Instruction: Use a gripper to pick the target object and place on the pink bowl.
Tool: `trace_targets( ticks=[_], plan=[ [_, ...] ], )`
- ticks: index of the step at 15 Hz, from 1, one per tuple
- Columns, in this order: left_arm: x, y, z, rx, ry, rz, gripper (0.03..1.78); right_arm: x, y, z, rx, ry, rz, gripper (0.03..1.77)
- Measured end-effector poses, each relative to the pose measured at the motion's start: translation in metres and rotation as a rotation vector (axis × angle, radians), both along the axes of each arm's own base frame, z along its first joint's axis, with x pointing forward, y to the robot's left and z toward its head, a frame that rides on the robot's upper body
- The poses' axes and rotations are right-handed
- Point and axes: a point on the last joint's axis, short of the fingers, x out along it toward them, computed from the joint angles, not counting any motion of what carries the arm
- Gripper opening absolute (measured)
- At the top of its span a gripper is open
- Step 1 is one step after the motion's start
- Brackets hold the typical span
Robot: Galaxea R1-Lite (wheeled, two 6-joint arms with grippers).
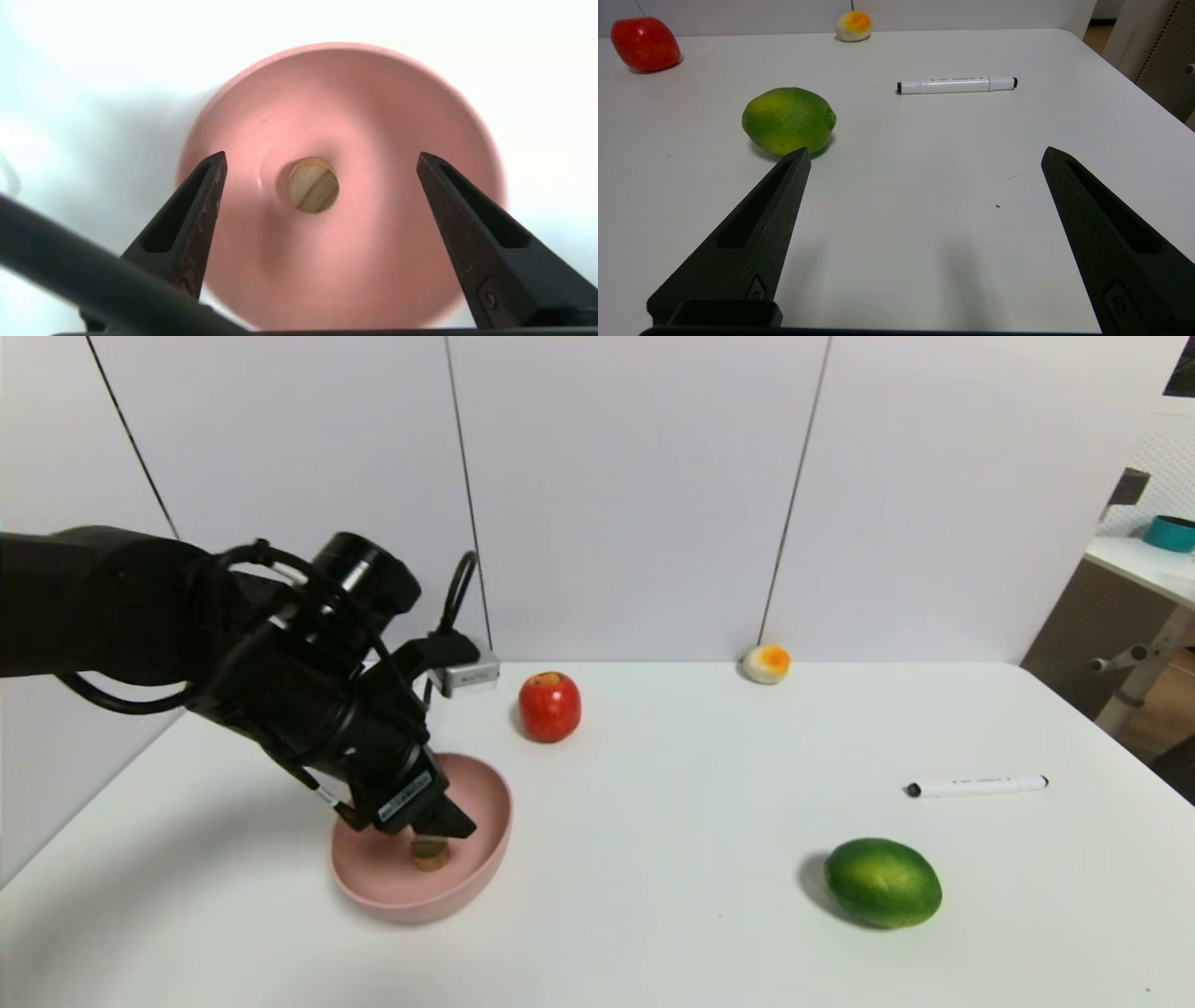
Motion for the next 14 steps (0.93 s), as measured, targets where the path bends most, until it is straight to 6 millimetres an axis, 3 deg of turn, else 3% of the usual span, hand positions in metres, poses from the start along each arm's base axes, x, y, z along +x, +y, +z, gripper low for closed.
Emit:
trace_targets(
  ticks=[4, 8, 10, 12, 14],
  plan=[
    [-0.044, 0.020, 0.055, -0.128, -0.180, 0.038, 1.57, 0.000, 0.000, 0.000, 0.000, 0.000, 0.000, 1.71],
    [-0.123, 0.067, 0.097, -0.297, -0.380, 0.148, 1.62, 0.000, 0.000, 0.000, 0.000, 0.000, 0.000, 1.71],
    [-0.171, 0.091, 0.096, -0.398, -0.475, 0.217, 1.64, 0.000, 0.000, 0.000, 0.000, 0.000, 0.000, 1.71],
    [-0.210, 0.109, 0.077, -0.488, -0.555, 0.285, 1.66, 0.000, 0.000, 0.000, 0.000, 0.000, 0.000, 1.71],
    [-0.237, 0.119, 0.050, -0.562, -0.645, 0.346, 1.67, 0.000, 0.000, 0.000, 0.000, 0.000, 0.000, 1.71]
  ],
)
